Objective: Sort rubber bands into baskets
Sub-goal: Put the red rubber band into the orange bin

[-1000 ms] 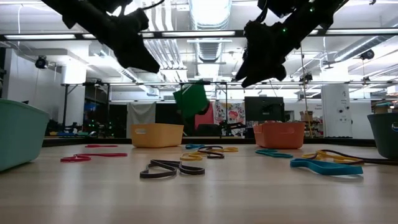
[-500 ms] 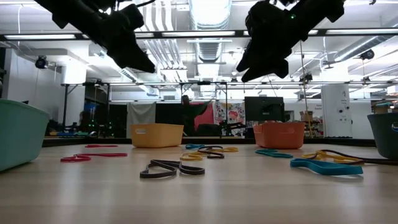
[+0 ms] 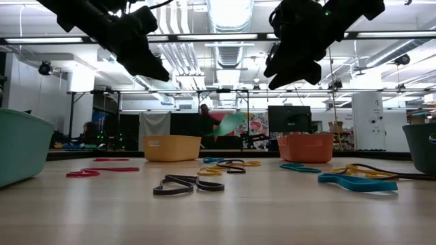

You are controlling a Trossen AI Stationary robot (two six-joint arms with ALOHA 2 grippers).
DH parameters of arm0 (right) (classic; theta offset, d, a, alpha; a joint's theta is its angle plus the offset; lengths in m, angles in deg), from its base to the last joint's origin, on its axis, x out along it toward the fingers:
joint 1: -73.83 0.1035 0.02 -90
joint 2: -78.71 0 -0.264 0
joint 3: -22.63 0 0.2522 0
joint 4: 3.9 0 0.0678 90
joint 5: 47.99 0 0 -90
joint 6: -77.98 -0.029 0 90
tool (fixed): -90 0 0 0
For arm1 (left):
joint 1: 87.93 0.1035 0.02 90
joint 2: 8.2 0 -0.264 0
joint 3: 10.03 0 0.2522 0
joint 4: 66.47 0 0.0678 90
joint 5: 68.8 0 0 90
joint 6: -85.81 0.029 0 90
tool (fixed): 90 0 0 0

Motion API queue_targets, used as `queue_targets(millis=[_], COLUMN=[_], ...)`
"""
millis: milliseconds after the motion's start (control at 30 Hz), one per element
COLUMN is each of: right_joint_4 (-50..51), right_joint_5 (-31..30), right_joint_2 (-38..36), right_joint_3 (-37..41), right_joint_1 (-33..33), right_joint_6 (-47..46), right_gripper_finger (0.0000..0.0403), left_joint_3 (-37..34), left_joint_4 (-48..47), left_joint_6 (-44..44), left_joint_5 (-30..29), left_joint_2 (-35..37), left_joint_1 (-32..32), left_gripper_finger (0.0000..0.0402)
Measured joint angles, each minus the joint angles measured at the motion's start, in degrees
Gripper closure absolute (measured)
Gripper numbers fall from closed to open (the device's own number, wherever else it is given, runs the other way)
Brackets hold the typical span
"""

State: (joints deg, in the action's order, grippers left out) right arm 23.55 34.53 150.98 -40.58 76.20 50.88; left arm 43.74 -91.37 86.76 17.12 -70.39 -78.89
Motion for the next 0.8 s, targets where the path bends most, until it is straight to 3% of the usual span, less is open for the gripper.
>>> queue_targets(millis=[567,800], right_joint_4=[0.2,1.5], right_joint_5=[0.0,0.0], right_joint_2=[0.0,0.0], right_joint_3=[0.0,0.0], right_joint_1=[0.0,0.0], right_joint_6=[0.0,-0.9], right_gripper_finger=[0.022,0.022], left_joint_3=[0.0,0.0], left_joint_4=[0.0,0.0], left_joint_6=[3.1,3.1], left_joint_5=[-0.1,-3.9], left_joint_2=[-0.7,-0.7], left_joint_1=[0.0,0.0], left_gripper_finger=[0.0277,0.0277])
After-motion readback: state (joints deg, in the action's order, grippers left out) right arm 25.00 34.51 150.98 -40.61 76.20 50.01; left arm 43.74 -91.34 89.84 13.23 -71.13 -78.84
